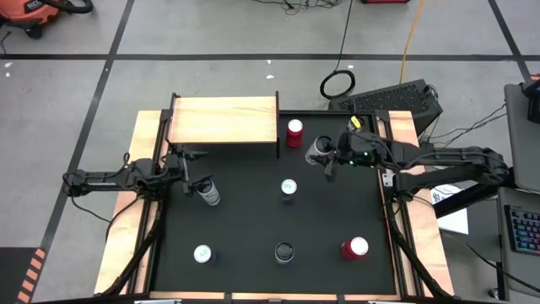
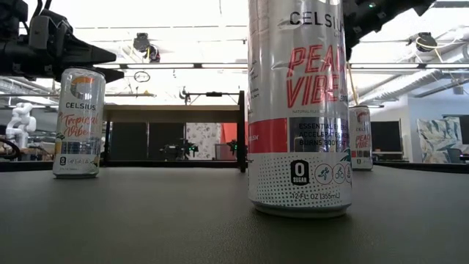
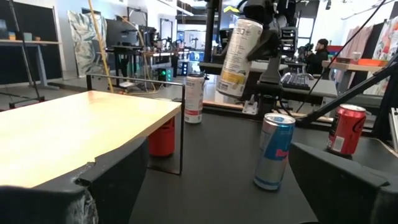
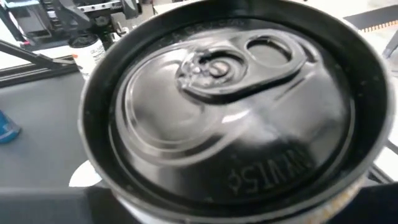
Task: Place canned beverage on shelf
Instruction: Put the white yellow soda can on the shelf
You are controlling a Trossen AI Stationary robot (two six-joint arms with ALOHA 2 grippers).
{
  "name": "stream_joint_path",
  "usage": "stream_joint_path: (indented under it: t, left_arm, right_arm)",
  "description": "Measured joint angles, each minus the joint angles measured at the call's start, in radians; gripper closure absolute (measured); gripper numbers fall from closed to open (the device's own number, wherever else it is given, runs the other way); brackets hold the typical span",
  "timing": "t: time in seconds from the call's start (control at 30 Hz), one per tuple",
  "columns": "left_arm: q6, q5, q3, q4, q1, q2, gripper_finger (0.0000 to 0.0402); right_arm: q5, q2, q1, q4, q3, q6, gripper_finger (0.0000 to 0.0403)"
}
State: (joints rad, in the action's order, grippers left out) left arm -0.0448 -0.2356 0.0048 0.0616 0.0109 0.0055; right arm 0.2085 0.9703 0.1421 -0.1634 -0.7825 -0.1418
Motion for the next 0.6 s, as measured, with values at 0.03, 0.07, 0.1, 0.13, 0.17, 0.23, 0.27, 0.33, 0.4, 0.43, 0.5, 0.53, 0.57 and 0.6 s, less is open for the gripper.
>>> stream_joint_path:
  t: [0.03,0.07,0.1,0.13,0.17,0.23,0.27,0.33,0.4,0.43,0.5,0.53,0.57,0.6]
  left_arm:
    - [0.0,0.002,0.0,0.0,0.0,0.0,0.0013]
    - [0.0,0.003,0.0,0.0,0.0,0.0,0.0013]
    - [0.0,0.003,0.0,0.0,0.0,0.0,0.0013]
    - [0.0,0.003,0.0,0.0,0.0,0.0,0.0013]
    - [0.0,0.003,0.0,0.0,0.0,0.0,0.0013]
    - [0.0,0.003,0.0,0.0,0.0,0.0,0.0013]
    - [0.0,0.003,0.0,0.0,0.0,0.0,0.0013]
    - [0.0,0.003,0.0,0.0,0.0,0.0,0.0013]
    - [0.0,0.002,0.0,0.0,0.0,0.0,0.0013]
    - [-0.001,0.002,0.0,0.0,0.0,0.0,0.0013]
    - [-0.002,0.002,0.0,0.0,0.0,0.0,0.0013]
    - [-0.002,0.002,0.0,0.0,0.0,0.0,0.0013]
    - [-0.002,0.001,0.0,0.0,0.0,0.0,0.0013]
    - [-0.002,0.0,0.0,0.0,0.0,0.0,0.0013]
  right_arm:
    - [-0.001,0.015,0.005,0.001,-0.013,0.003,0.0177]
    - [-0.002,0.03,0.01,0.0,-0.028,0.007,0.0177]
    - [-0.002,0.046,0.016,0.0,-0.044,0.01,0.0177]
    - [-0.002,0.061,0.021,0.001,-0.061,0.017,0.0176]
    - [-0.002,0.076,0.027,0.002,-0.078,0.027,0.0174]
    - [-0.003,0.108,0.037,0.002,-0.114,0.043,0.0171]
    - [-0.003,0.123,0.042,0.001,-0.131,0.053,0.0171]
    - [-0.003,0.154,0.051,-0.003,-0.168,0.069,0.0173]
    - [-0.003,0.185,0.061,-0.002,-0.206,0.082,0.0176]
    - [-0.003,0.199,0.066,-0.003,-0.224,0.083,0.0176]
    - [-0.004,0.23,0.078,-0.004,-0.261,0.084,0.0175]
    - [-0.004,0.245,0.083,-0.002,-0.28,0.089,0.0173]
    - [-0.003,0.262,0.089,-0.002,-0.298,0.1,0.0172]
    - [-0.003,0.279,0.094,-0.003,-0.316,0.111,0.0171]
